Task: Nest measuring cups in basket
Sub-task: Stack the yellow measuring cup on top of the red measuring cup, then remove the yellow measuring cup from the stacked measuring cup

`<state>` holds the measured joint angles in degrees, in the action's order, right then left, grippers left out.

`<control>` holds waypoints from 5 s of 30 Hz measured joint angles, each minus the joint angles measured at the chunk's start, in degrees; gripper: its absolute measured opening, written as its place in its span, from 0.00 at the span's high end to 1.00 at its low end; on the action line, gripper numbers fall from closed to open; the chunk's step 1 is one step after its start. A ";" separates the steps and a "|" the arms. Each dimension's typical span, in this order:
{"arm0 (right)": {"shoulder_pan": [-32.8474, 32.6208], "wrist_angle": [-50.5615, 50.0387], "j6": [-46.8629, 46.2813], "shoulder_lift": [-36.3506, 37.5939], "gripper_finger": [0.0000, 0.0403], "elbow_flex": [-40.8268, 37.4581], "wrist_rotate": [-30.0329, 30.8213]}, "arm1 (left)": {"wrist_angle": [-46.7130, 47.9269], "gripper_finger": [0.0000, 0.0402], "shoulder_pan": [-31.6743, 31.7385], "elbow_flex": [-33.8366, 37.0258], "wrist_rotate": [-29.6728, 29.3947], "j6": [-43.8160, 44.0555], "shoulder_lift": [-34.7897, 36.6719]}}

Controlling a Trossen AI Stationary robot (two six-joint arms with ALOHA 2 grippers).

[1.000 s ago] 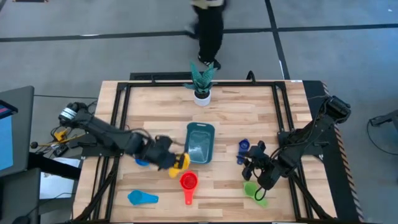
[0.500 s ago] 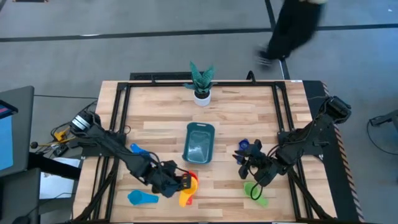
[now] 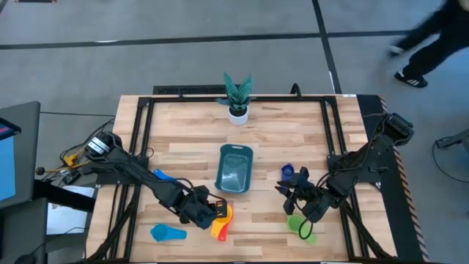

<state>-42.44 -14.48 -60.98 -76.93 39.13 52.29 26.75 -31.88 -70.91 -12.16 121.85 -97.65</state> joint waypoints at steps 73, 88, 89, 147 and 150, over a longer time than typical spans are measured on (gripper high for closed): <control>-2.34 0.33 -0.50 0.02 0.71 -0.02 -1.63 | -11.74 1.00 -5.90 1.68 -3.22 -22.63 -7.48; -2.48 0.91 -0.63 0.02 0.71 -0.02 -2.21 | 26.10 1.00 -6.80 1.62 -6.13 -23.80 8.10; -2.59 0.92 -0.61 0.02 0.71 -0.02 -2.39 | 29.53 1.00 -6.82 1.63 -5.85 -24.35 8.75; -4.68 0.29 -1.52 -0.01 0.71 -0.02 -0.91 | 32.42 0.99 13.72 8.36 9.90 -56.03 9.90; -4.68 -2.10 -2.46 -0.02 0.71 -0.02 -0.58 | 24.15 0.99 8.75 4.23 5.34 -42.51 9.90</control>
<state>-47.11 -16.58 -63.43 -76.95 39.11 51.71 50.90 -23.13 -66.68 -6.81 79.34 -87.74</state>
